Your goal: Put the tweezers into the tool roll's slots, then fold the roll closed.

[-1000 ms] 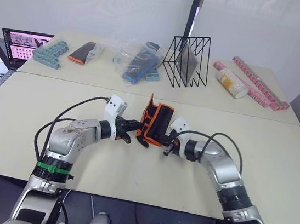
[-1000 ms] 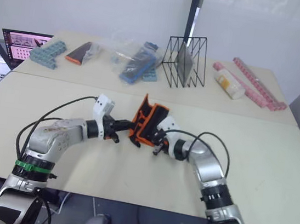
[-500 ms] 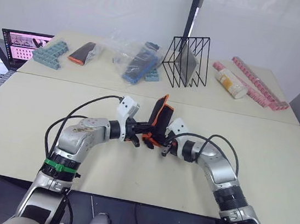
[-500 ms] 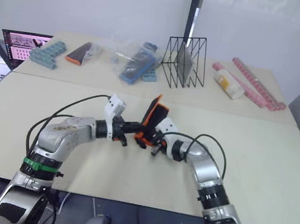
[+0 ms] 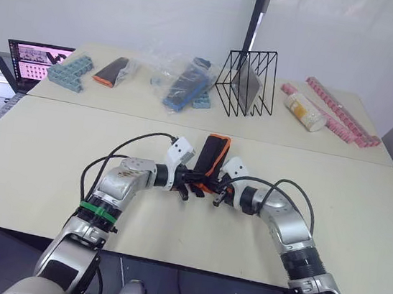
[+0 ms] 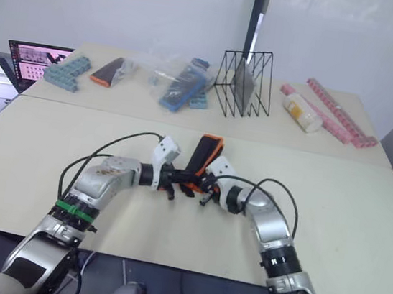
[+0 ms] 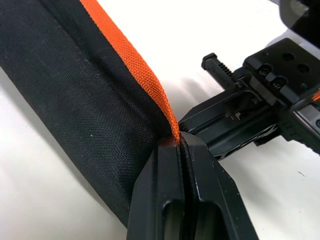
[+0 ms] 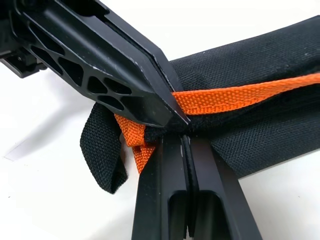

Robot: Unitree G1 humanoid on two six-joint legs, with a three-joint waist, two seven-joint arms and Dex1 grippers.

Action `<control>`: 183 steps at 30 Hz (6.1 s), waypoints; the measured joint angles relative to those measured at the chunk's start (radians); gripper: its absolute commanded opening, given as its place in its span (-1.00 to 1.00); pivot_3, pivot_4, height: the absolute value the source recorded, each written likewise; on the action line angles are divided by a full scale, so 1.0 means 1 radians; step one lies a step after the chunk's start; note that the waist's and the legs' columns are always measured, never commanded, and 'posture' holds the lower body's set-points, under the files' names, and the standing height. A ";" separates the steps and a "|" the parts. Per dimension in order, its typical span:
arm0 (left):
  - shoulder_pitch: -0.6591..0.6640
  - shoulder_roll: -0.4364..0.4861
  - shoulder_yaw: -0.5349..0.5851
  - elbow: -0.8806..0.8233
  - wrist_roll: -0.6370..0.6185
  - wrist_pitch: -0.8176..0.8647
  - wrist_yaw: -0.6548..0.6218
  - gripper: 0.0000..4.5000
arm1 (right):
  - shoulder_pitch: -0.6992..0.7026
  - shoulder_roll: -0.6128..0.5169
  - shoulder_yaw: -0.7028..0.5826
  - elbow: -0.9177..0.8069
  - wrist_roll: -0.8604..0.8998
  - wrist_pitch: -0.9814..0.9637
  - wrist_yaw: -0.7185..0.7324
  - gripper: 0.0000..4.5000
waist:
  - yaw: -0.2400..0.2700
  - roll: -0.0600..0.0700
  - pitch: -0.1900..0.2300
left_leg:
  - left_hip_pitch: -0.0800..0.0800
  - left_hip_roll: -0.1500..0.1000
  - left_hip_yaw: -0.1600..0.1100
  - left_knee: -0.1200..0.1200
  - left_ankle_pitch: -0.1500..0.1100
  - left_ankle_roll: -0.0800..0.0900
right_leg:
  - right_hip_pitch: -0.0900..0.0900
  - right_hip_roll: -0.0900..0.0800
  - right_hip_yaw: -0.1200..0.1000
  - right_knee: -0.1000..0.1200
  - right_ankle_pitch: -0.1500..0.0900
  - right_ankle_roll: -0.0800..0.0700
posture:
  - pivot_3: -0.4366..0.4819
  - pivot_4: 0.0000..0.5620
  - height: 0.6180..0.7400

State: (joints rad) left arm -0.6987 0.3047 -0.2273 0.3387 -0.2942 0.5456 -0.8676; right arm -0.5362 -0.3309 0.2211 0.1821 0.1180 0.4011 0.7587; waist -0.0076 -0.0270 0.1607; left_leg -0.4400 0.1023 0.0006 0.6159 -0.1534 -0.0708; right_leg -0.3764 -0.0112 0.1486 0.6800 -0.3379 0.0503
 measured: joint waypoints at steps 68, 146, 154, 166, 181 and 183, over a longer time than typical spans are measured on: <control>0.042 -0.082 0.024 0.149 0.133 -0.328 -0.025 -0.99 | -0.260 0.068 -0.064 0.546 -0.039 -0.371 0.026 -1.00 | -0.010 0.002 -0.001 | 0.009 -0.001 -0.001 -0.003 0.000 0.000 | 0.009 0.000 0.000 -0.001 0.000 0.000 | -0.05 -0.47 0.77; 0.103 -0.045 0.050 0.119 0.173 -0.378 0.024 -0.99 | -0.505 0.263 -0.274 1.082 -0.113 -0.549 -0.141 -1.00 | -0.062 0.010 -0.016 | 0.024 0.000 -0.002 -0.016 -0.001 0.001 | 0.023 0.000 0.001 -0.015 -0.004 -0.001 | -0.05 -0.47 0.77; -0.013 -0.017 0.054 0.290 0.198 -0.473 0.023 -0.99 | -0.504 0.265 -0.268 1.078 -0.115 -0.542 -0.153 -1.00 | -0.062 0.010 -0.016 | 0.024 0.000 -0.002 -0.016 -0.001 0.001 | 0.023 0.000 0.001 -0.015 -0.004 -0.001 | -0.05 -0.47 0.77; 0.024 0.017 0.028 0.254 0.226 -0.449 -0.044 -0.99 | -0.504 0.267 -0.264 1.075 -0.115 -0.531 -0.157 -1.00 | -0.063 0.011 -0.017 | 0.025 0.000 -0.002 -0.017 -0.001 0.001 | 0.024 0.001 0.001 -0.015 -0.004 -0.001 | -0.05 -0.47 0.77; 0.268 0.113 0.111 -0.087 0.107 -0.254 -0.085 -0.99 | -0.500 0.264 -0.273 1.071 -0.109 -0.548 -0.125 -1.00 | -0.064 0.013 -0.019 | 0.026 0.000 -0.002 -0.019 -0.001 0.001 | 0.024 0.000 0.001 -0.016 -0.004 -0.002 | -0.05 -0.47 0.77; 0.275 0.118 0.134 -0.097 0.087 -0.229 -0.076 -0.99 | -0.492 0.265 -0.287 1.070 -0.091 -0.570 -0.084 -1.00 | -0.065 0.013 -0.018 | 0.025 0.000 -0.002 -0.019 -0.001 0.001 | 0.022 0.000 0.001 -0.016 -0.004 -0.002 | -0.05 -0.47 0.77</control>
State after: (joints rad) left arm -0.4233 0.4224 -0.0935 0.2413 -0.2069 0.3162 -0.9438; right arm -1.0278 -0.0656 -0.0659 1.2524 0.0266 -0.1686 0.6746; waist -0.0726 -0.0141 0.1424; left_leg -0.4153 0.1020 -0.0010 0.5972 -0.1543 -0.0698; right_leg -0.3544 -0.0107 0.1498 0.6645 -0.3424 0.0481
